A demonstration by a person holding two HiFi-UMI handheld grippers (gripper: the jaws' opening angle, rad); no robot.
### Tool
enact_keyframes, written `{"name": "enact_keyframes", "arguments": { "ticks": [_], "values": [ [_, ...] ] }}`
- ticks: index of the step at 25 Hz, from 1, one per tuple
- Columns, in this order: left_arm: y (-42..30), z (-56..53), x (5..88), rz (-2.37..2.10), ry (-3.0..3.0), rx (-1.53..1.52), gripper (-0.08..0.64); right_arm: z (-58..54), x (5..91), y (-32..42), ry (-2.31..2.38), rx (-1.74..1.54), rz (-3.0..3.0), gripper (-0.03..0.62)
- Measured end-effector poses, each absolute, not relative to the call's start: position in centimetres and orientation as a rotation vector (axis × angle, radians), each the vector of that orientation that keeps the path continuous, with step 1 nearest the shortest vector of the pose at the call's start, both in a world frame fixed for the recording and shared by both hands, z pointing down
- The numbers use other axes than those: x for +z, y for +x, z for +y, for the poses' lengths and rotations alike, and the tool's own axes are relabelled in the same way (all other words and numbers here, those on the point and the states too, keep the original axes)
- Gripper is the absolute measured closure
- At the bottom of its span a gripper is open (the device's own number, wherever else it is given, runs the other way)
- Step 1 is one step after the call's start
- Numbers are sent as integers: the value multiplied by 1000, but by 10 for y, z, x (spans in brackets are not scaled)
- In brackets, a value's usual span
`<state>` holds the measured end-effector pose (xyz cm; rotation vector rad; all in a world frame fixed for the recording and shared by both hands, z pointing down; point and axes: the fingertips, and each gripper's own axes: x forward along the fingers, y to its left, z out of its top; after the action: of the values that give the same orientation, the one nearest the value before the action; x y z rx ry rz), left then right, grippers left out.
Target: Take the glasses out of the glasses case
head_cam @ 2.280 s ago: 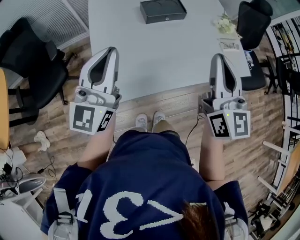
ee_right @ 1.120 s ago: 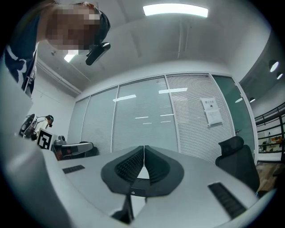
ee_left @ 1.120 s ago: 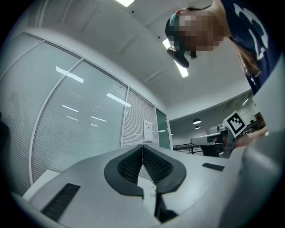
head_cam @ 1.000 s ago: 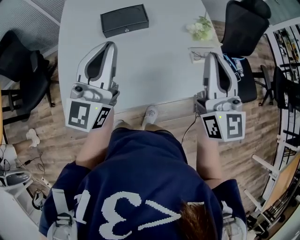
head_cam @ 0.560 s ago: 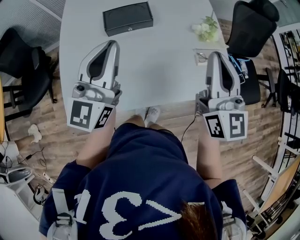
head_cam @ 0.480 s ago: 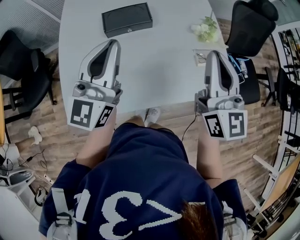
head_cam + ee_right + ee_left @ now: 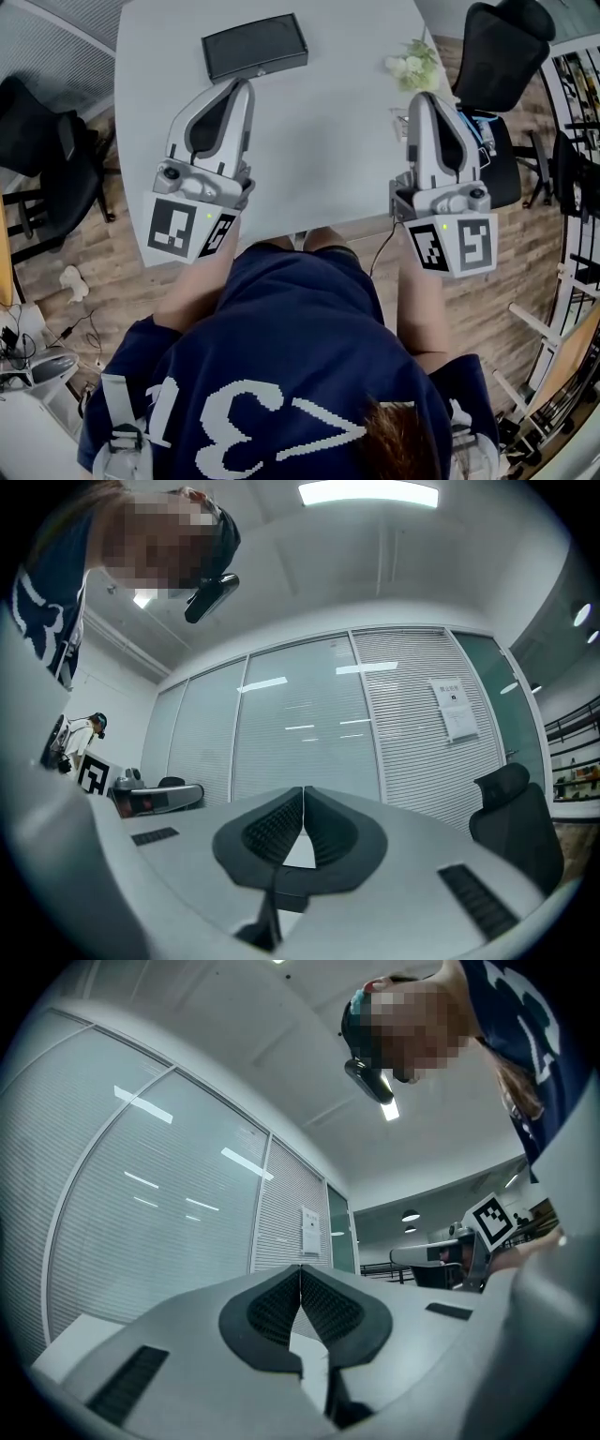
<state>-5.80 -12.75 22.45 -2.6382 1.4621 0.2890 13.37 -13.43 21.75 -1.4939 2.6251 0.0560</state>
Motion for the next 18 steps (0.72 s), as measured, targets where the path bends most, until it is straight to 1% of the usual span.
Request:
{"name": "enact_keyframes", "arguments": {
  "ticks": [8, 18],
  "values": [
    [-39, -147, 236, 1512, -2649, 256, 543, -158, 221, 156, -1489, 37, 2646, 566],
    [43, -177, 255, 1405, -2752, 236, 543, -178, 240, 232, -1590, 22, 2670, 566]
  ]
}}
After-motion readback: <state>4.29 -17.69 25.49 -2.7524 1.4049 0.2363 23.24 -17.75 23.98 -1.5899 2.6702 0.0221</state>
